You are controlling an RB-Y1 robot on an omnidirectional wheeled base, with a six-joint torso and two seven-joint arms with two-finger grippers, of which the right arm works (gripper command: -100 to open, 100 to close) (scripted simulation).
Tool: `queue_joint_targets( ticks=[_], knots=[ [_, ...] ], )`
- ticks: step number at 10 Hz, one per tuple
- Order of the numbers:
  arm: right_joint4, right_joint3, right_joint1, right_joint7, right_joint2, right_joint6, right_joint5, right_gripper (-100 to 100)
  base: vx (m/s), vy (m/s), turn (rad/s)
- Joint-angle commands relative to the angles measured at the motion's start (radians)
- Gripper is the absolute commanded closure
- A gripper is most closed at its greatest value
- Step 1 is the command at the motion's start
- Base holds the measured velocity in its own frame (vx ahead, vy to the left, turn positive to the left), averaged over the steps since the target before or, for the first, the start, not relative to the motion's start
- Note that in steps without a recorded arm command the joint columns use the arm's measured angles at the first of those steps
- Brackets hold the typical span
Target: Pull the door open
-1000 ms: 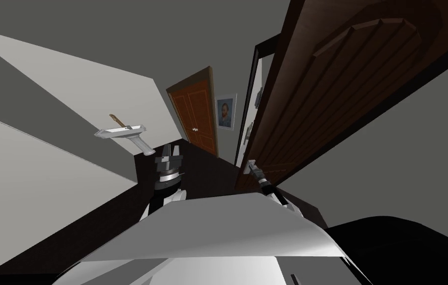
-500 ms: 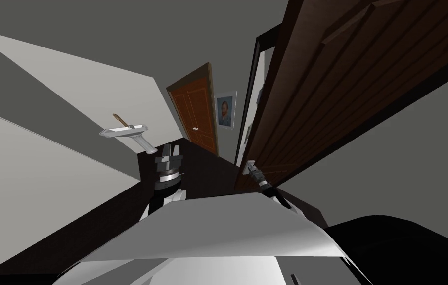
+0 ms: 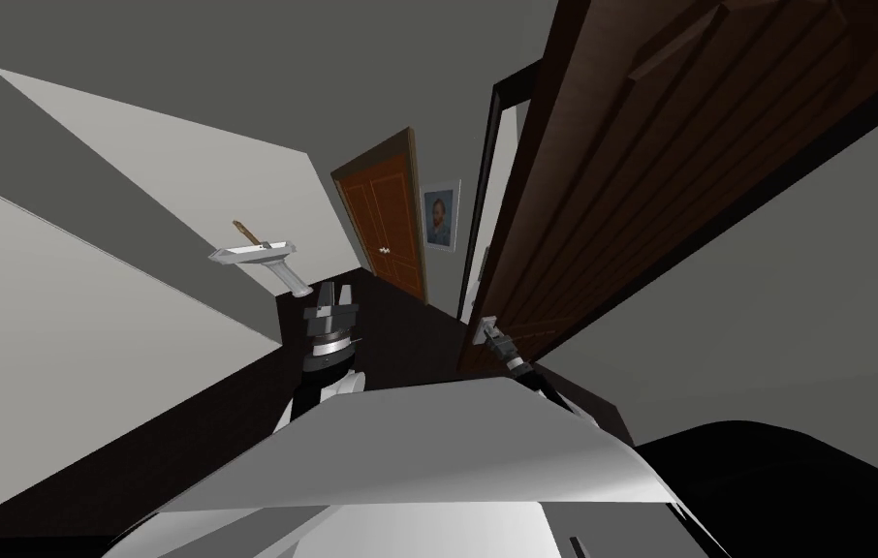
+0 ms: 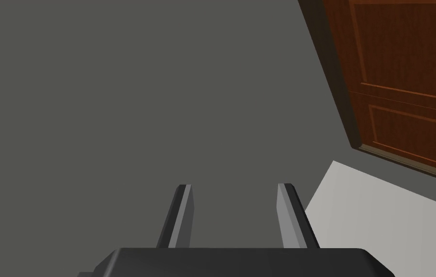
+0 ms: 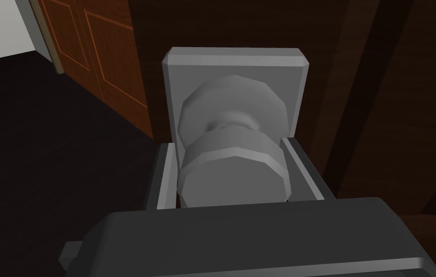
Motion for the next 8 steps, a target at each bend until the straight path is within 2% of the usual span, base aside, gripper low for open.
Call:
queue_joint_targets(
  ticks=[1, 4, 5, 7, 8],
  knots=[
    [-0.010, 0.012, 0.005, -0.003, -0.001, -0.003, 0.005, 100, -0.180, -0.097, 0.013],
    [-0.016, 0.018, 0.009, -0.007, -0.007, -0.007, 0.008, 100, -0.194, -0.092, -0.001],
    [-0.014, 0.019, 0.009, -0.005, -0.005, -0.001, 0.008, 100, -0.078, -0.030, 0.004],
    [0.005, 0.022, 0.026, -0.007, -0.010, -0.023, 0.018, 100, 0.106, -0.025, 0.053],
    [0.021, 0.023, 0.043, -0.011, -0.017, -0.050, 0.028, 100, 0.169, -0.006, 0.078]
  ],
)
